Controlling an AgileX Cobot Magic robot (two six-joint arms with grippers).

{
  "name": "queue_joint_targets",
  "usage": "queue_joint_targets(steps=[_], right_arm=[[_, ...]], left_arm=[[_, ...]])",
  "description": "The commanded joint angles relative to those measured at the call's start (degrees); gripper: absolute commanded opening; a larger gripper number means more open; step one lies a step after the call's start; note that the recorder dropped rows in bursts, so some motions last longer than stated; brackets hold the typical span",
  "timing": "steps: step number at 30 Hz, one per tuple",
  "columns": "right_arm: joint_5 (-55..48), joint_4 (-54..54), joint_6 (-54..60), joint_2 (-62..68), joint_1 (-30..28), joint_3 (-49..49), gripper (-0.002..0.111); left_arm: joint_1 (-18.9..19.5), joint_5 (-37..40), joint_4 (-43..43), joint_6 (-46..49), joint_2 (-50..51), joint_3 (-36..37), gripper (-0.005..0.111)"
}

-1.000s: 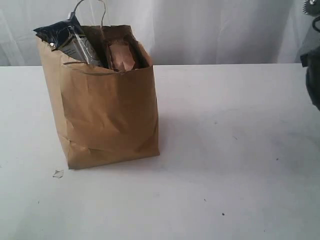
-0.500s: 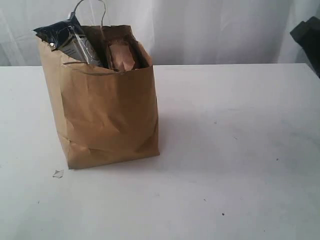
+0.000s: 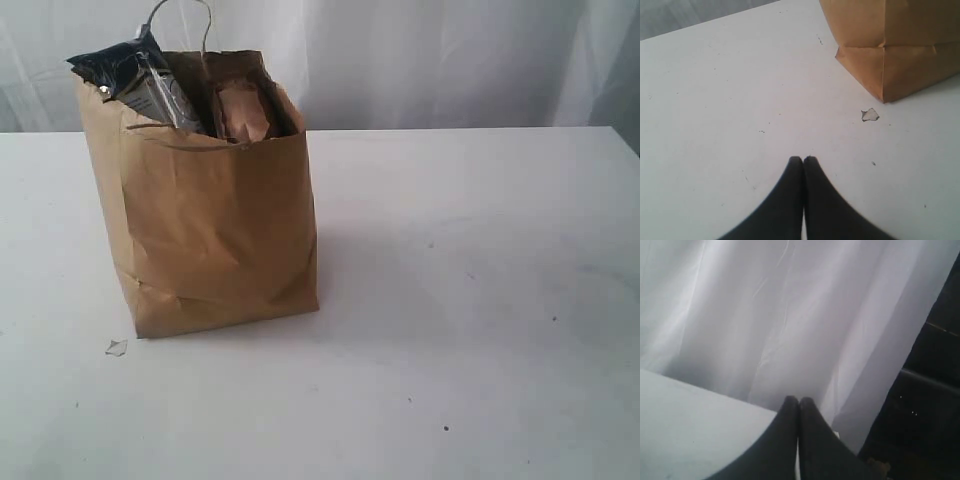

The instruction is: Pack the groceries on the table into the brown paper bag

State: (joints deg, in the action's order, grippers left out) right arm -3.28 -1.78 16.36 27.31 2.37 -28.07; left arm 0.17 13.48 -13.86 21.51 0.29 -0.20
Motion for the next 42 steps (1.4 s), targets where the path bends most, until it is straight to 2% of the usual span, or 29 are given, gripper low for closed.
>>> queue_joint_targets(steps=[1, 8, 10, 13, 20, 26, 30, 31, 33, 34, 42], right_arm=[[-16.8, -0.3, 0.2, -11.8, -0.3, 0.2, 0.0], [-38.2, 0.0, -6.2, -24.1, -0.3, 0.2, 0.0], [-40.5, 0.0, -6.0, -26.8, -0.3, 0.2, 0.0], [-38.4, 0.0, -5.9, -27.3, -0.3, 0.2, 0.0], [-33.5, -8.1, -8.6, -27.3, -0.3, 1.9, 0.0], [-18.0, -11.9, -20.0, -27.3, -0.3, 15.9, 0.0], [-8.7, -11.8, -20.1, -27.3, -0.9, 27.8, 0.0], [-8.5, -11.6, -20.0, -27.3, -1.3, 28.1, 0.0], [-18.6, -9.6, -18.3, -27.3, -2.4, 28.1, 0.0], [-20.2, -9.7, -16.4, -27.3, -3.1, 28.1, 0.0], [-17.4, -6.8, -16.4, -27.3, -4.1, 28.1, 0.0]], left_arm=[[-0.3, 0.2, -0.7, 0.0, -0.3, 0.2, 0.0], [-0.3, 0.2, -0.7, 0.0, -0.3, 0.2, 0.0], [-0.3, 0.2, -0.7, 0.0, -0.3, 0.2, 0.0], [-0.3, 0.2, -0.7, 0.0, -0.3, 0.2, 0.0], [-0.3, 0.2, -0.7, 0.0, -0.3, 0.2, 0.0], [-0.3, 0.2, -0.7, 0.0, -0.3, 0.2, 0.0], [-0.3, 0.2, -0.7, 0.0, -0.3, 0.2, 0.0], [-0.3, 0.2, -0.7, 0.0, -0.3, 0.2, 0.0], [-0.3, 0.2, -0.7, 0.0, -0.3, 0.2, 0.0], [-0.3, 0.2, -0.7, 0.0, -0.3, 0.2, 0.0], [-0.3, 0.2, -0.7, 0.0, -0.3, 0.2, 0.0]])
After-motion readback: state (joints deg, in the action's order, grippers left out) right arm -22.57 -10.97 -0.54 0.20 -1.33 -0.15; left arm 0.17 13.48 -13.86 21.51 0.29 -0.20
